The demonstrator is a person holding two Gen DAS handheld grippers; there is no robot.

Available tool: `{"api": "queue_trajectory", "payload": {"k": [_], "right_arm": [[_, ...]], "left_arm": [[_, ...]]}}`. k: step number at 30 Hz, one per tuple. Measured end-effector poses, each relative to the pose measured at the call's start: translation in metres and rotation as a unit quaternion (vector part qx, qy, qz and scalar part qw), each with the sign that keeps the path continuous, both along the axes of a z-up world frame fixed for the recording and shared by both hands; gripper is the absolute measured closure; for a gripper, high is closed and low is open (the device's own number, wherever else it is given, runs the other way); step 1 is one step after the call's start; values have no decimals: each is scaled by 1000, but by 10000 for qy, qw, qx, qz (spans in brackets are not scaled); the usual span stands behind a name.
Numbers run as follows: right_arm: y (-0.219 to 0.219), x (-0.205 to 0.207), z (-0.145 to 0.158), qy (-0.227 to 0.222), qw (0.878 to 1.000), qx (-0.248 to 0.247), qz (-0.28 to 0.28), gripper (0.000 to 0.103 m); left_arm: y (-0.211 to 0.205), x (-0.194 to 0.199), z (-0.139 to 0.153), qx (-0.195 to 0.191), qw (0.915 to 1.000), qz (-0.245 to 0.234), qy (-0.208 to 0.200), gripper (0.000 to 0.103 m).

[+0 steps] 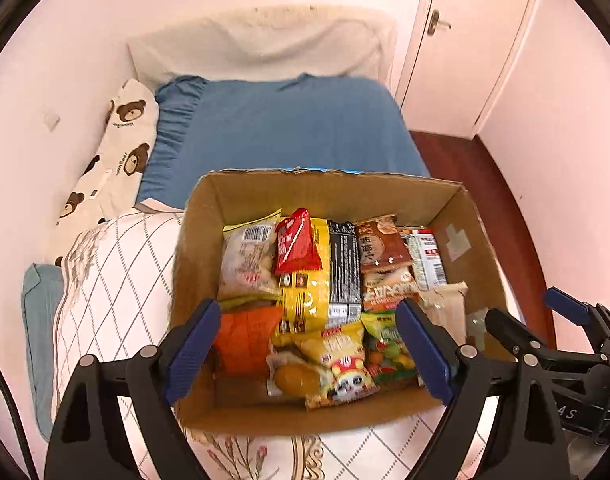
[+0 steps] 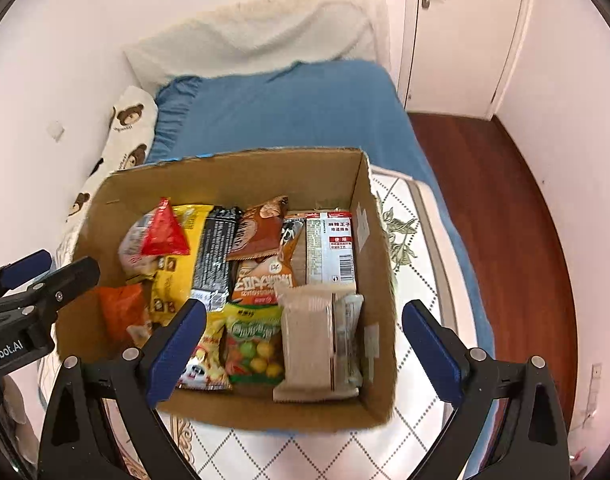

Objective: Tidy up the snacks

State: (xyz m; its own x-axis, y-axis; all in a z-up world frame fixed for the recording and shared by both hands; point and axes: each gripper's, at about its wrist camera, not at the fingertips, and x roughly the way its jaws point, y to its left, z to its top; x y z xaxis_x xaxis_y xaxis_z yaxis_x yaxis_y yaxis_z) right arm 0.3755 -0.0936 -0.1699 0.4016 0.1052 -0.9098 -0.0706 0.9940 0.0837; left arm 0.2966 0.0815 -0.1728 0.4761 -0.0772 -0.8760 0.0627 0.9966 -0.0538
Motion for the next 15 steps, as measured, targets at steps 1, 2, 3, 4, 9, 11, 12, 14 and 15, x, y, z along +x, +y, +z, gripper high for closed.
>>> {"api": "queue_trajectory", "payload": {"k": [1,2,3,4,9,11,12,14,15], "right_arm": [[-1,-9,6,-100,9999,12,-1,3],[0,-16,12,-185,9998,3,1,3],[-1,-26,19,-308,9995,-4,5,3],[-2,-36,27,-421,9991,-6,12,2],[-6,-84,55,-781,9969,5,53,0],[-7,-104,67,-929,9956,-8,88,0],[-7,-112,73,-988,9951,-26,99,0],[-9,-132,86,-1121,9936,-16,104,0],[-11,-142,93,-1196,9928,-1,91,0]], "left_arm": [[2,-8,4,-10,10000,13,-72,14],[3,-17,8,-4,9999,35,-154,14],[4,-25,12,1,9998,45,-214,13],[5,-37,16,28,9996,55,-292,13],[6,-84,33,131,9984,87,-539,13],[7,-105,42,114,9976,58,-681,13],[7,-112,45,118,9973,61,-721,13],[7,-129,52,60,9968,40,-797,13],[7,-138,56,48,9965,32,-837,13]]}}
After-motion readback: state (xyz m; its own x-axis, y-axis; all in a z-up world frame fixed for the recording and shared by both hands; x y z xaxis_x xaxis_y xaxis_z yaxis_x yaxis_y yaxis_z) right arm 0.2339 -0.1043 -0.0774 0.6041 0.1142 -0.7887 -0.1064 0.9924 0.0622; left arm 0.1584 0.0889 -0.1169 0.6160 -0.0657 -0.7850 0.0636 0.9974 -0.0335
